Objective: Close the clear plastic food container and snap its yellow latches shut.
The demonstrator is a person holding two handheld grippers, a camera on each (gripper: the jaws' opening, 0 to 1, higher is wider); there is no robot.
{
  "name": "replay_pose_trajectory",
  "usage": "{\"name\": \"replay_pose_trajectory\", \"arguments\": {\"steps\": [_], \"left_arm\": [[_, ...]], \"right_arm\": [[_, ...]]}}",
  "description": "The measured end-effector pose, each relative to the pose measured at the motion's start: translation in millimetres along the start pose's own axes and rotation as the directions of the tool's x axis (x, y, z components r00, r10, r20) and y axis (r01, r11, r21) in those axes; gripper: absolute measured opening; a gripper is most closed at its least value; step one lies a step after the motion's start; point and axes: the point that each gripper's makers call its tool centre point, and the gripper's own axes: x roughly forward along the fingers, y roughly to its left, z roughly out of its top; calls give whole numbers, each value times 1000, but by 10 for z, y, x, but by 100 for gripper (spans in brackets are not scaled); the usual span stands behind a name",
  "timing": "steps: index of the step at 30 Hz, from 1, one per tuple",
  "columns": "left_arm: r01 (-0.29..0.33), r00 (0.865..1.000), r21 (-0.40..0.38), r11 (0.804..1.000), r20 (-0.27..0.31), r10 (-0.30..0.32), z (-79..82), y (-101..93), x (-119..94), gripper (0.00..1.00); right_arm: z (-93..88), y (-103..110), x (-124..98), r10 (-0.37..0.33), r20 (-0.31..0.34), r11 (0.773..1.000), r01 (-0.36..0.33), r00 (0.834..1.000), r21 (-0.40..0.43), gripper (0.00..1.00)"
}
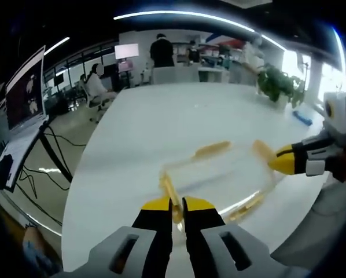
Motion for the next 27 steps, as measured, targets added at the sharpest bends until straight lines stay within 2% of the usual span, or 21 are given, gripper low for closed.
{"name": "replay_pose_trajectory", "arguments": {"steps": [17,27], "left_arm": [[83,997,22,996,8,-83,125,-433,182,4],[123,992,26,992,16,-123,180,-645,214,4]], "right_arm": [[-77,-413,-223,-74,-4,997,74,997,37,1],[-108,-613,-334,-108,-5,993,109,994,54,1]]}}
